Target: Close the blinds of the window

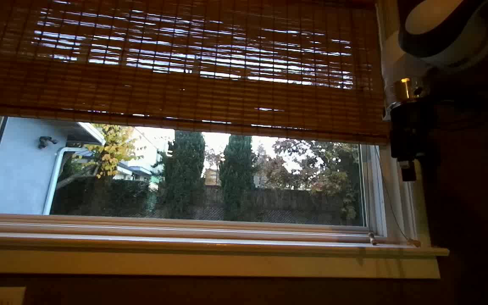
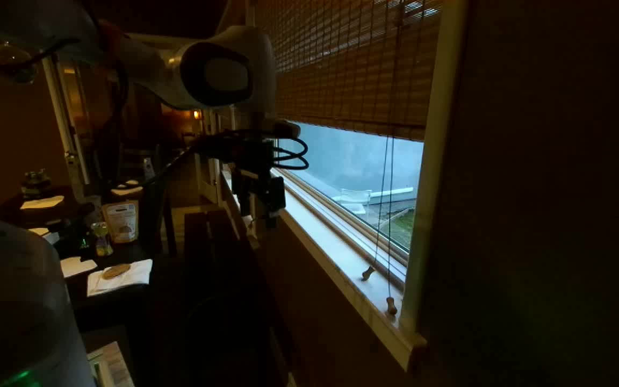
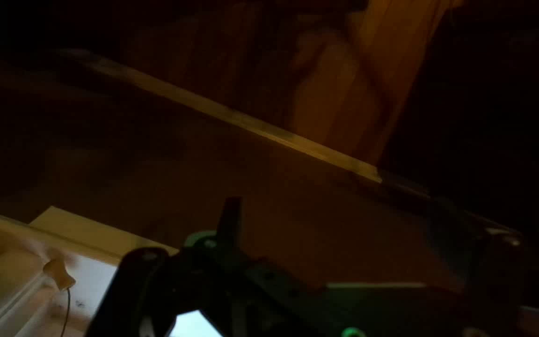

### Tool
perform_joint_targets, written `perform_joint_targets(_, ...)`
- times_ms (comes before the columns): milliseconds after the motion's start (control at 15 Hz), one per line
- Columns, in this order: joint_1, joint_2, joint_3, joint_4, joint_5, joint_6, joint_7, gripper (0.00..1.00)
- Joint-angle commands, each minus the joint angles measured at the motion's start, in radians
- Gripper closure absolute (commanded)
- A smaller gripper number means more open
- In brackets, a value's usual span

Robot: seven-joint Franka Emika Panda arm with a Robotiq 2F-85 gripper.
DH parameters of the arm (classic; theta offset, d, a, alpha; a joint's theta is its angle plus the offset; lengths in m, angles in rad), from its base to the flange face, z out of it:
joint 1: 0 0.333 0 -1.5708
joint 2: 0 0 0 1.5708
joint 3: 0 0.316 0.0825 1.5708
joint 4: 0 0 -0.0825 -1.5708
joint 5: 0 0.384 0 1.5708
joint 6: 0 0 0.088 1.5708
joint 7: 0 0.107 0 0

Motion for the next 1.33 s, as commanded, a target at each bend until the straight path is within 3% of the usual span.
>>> perform_joint_targets(0, 0.002, 0.000, -0.001, 0.002, -0.001, -0.002, 0.001, 0.00)
perform_joint_targets(1067, 0.002, 0.000, -0.001, 0.002, -0.001, -0.002, 0.001, 0.00)
perform_joint_targets(1267, -0.065, 0.003, 0.041, -0.008, -0.109, 0.081, 0.128, 0.00)
